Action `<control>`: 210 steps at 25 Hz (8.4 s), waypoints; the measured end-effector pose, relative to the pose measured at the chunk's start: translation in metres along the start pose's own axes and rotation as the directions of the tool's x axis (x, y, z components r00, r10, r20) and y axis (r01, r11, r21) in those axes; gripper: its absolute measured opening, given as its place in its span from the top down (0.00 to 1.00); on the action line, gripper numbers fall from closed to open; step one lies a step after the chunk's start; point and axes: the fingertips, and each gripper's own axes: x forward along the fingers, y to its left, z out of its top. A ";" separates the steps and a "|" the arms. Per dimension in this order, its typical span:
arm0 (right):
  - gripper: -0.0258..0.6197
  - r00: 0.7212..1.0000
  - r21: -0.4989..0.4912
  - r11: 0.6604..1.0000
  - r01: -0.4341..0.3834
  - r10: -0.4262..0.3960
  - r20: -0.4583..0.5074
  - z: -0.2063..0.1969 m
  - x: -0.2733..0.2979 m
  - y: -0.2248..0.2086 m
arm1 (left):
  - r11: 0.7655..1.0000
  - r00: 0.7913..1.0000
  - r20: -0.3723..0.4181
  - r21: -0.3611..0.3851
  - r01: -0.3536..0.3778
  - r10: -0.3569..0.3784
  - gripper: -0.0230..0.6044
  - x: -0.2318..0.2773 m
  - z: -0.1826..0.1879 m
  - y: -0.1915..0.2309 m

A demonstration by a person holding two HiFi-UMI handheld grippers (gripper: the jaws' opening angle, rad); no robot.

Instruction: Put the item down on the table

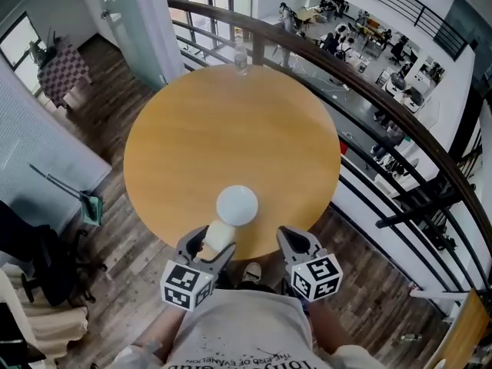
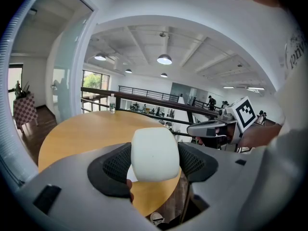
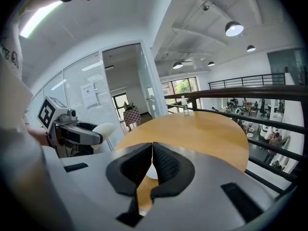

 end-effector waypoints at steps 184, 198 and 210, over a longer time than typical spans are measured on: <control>0.92 0.994 0.043 0.997 0.062 -0.058 -0.095 -0.019 0.049 0.021 | 0.998 0.980 -0.200 0.056 0.000 0.011 0.90 0.051 -0.036 0.058; 0.92 0.996 0.005 1.000 0.026 -0.026 -0.087 0.000 0.046 0.037 | 0.996 0.990 -0.142 0.091 0.001 0.012 0.93 0.026 -0.018 0.061; 0.92 0.995 0.000 1.000 0.021 -0.021 -0.099 -0.002 0.046 0.039 | 0.995 0.991 -0.133 0.101 0.010 0.003 0.93 0.028 -0.011 0.060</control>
